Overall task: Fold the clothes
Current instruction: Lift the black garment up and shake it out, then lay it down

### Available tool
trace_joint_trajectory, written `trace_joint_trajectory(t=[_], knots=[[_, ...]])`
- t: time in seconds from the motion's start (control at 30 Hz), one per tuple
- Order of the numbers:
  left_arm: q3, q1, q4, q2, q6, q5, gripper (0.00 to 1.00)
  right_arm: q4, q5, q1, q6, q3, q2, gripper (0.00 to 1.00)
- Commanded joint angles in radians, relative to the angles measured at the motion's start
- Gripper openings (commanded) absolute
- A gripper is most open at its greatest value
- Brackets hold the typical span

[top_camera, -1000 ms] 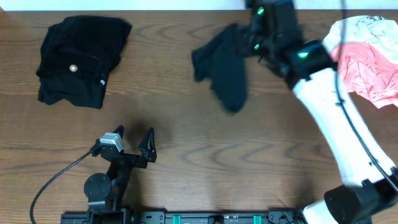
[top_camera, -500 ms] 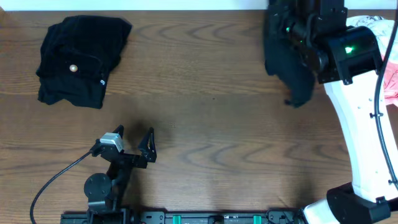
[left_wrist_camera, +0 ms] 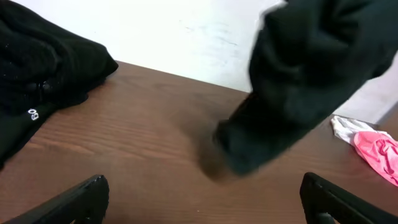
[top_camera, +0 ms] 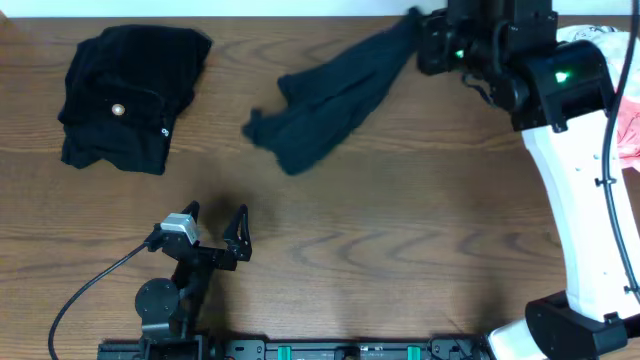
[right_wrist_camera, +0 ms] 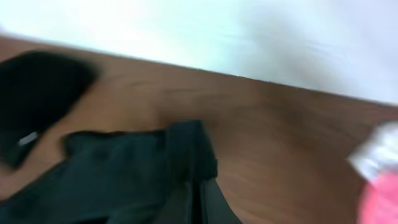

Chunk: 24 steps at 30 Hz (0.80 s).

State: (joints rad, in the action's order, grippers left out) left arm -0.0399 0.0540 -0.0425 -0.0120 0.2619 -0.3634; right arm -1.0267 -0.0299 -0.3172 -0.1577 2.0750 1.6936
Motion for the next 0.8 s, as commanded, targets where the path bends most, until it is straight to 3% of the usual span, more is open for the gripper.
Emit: trace_joint_trajectory(t=[0.0,0.27,0.53,0.77], knots=[[0.03,-0.005,-0.011,0.006,-0.006,-0.01,0.98,-0.002,-0.229,0.003,-0.082,0.019,-0.001,0.01],[0.03,-0.005,-0.011,0.006,-0.006,-0.01,0.98,0.044,-0.203,-0.051,-0.1,0.019,0.001,0.01],[0.03,-0.005,-0.011,0.006,-0.006,-0.01,0.98,0.148,0.113,-0.185,-0.072,0.019,0.025,0.01],[0.03,-0.005,-0.011,0.006,-0.006,-0.01,0.98,0.25,0.234,-0.303,-0.019,0.021,0.027,0.01]])
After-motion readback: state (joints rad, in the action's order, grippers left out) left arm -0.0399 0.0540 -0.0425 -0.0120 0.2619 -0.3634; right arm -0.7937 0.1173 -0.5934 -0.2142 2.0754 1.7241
